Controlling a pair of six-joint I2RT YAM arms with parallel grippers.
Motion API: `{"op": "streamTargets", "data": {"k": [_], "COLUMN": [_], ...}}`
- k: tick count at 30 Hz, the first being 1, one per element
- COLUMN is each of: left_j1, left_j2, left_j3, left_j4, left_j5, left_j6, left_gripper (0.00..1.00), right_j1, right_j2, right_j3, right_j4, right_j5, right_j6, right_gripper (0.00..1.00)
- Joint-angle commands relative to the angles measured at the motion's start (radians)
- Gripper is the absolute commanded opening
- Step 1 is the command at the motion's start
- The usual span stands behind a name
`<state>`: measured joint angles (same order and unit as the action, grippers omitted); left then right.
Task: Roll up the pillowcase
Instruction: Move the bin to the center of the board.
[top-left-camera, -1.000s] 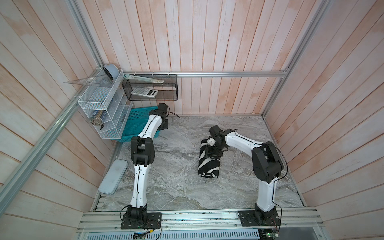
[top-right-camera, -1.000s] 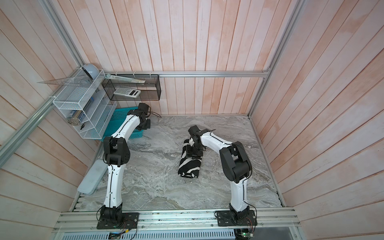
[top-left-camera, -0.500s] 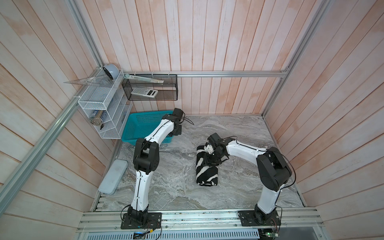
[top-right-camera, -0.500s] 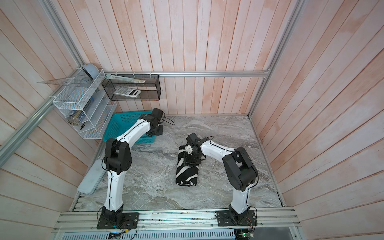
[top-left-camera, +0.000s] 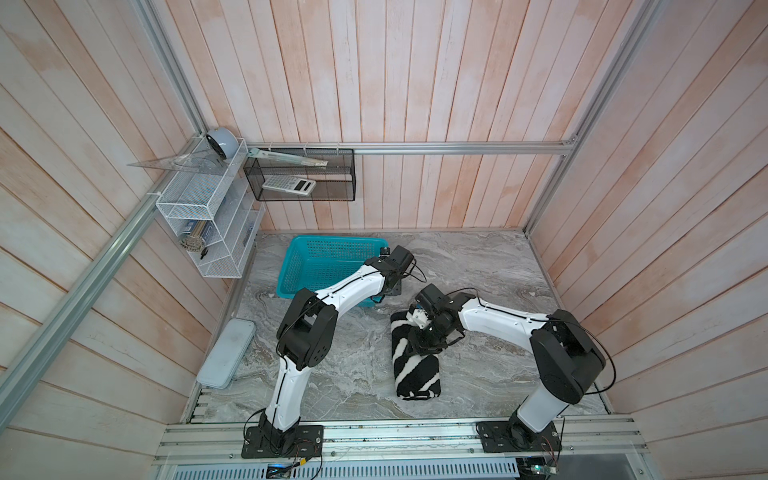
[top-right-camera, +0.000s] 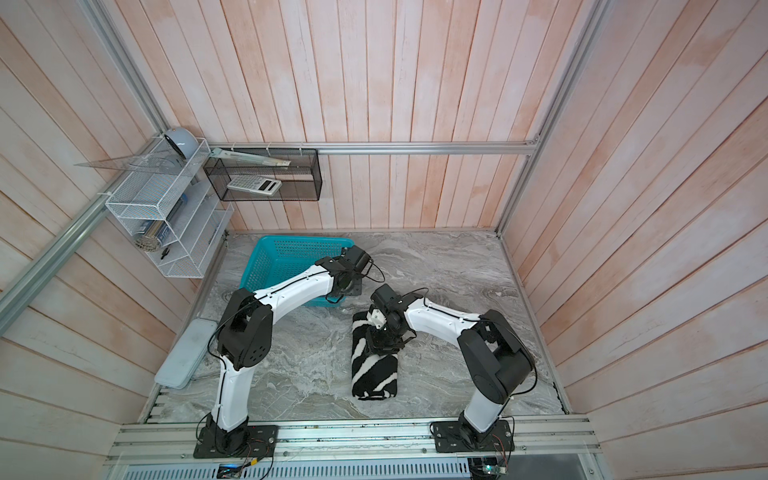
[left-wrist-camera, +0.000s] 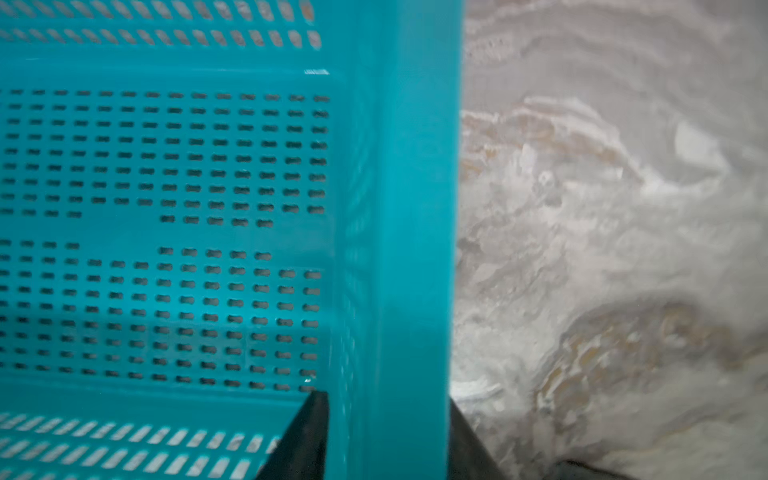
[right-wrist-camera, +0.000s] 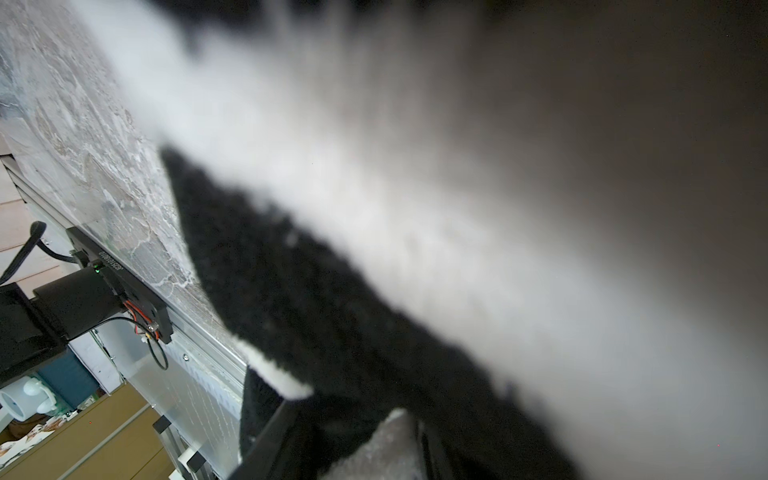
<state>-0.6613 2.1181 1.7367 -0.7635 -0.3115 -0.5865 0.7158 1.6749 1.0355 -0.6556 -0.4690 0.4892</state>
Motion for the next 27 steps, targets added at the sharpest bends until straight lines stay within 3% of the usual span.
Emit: {"op": "streamTargets", "data": {"k": [1, 8, 13, 17, 20, 23, 27], "left_j1": [0.005, 0.003, -0.017, -0.068, -0.14, -0.19, -0.203], "left_j2": [-0.057, -0.227, -0.435, -0.616, -0.732, -0.785, -0.752], "left_j3": [0.002, 0.001, -0.137, -0.414, -0.69, -0.933, -1.088], "left_j4": [0.032, 0.028, 0.061, 0.137, 0.345, 0.584, 0.852], "left_j5": [0.029, 0.004, 0.046, 0.199, 0.346, 0.41, 0.488], "left_j6": [-0.06, -0.001, -0.017, -0.087, -0.182, -0.302, -0.403], "left_gripper": [0.64, 1.0, 1.0, 1.0, 1.0, 1.0, 1.0], "right_j1": [0.014, 0.012, -0.052, -0.179, -0.243, -0.251, -0.249], "right_j2": [-0.041, -0.234, -0.301, -0.336, -0.343, -0.301, -0.24], "right_j3": [-0.015, 0.065, 0.052, -0.055, -0.124, -0.159, -0.202], "right_j4": [-0.151, -0.168, -0.257, -0.28, -0.231, -0.147, -0.042], "right_j5": [0.033, 0.029, 0.123, 0.144, 0.116, 0.039, -0.047], "right_j6": [0.042, 0.102, 0.069, 0.023, -0.009, -0.023, -0.011], "right_gripper": [0.46, 0.52, 0.55, 0.59, 0.6, 0.61, 0.61]}}
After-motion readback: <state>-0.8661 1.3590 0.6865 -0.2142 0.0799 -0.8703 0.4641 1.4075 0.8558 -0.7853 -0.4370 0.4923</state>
